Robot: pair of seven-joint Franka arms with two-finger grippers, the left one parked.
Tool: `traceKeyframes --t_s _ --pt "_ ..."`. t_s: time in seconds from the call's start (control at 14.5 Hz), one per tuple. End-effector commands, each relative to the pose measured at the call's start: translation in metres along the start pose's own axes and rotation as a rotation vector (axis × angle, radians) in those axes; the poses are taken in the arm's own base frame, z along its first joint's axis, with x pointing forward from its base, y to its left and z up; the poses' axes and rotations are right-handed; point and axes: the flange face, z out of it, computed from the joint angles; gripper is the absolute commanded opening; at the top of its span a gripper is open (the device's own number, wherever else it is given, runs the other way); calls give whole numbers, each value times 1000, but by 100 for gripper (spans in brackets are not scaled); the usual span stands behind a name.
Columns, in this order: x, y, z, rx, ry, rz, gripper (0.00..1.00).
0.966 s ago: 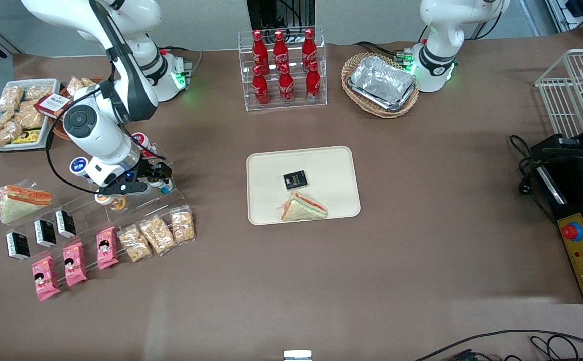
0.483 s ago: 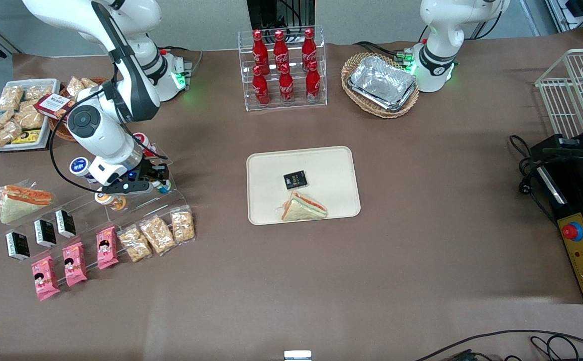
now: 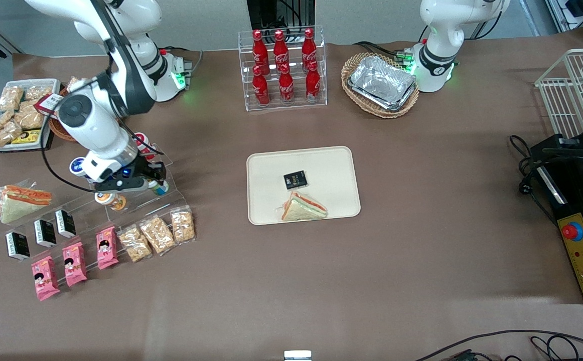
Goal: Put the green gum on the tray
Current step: 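Close the right gripper on the green tub and lift it, then carry the green tub over to the cream tray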
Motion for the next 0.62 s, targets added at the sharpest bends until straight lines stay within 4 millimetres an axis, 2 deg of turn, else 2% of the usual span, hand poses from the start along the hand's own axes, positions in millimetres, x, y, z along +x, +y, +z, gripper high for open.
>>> traceKeyframes --t_s 0.0,0.14,0.21,0.28,0.34,0.41,0.55 --pt "36 -5 -119 -4 -11 6 0" --pt "51 -17 -173 6 -72 16 0" --pt "49 -33 -195 14 -86 19 0" --pt "46 -49 -207 13 -90 33 0" --pt "40 -63 -213 15 -93 56 0" --pt "34 -86 -219 14 -90 74 0" --pt "15 -148 -214 3 -104 159 0"
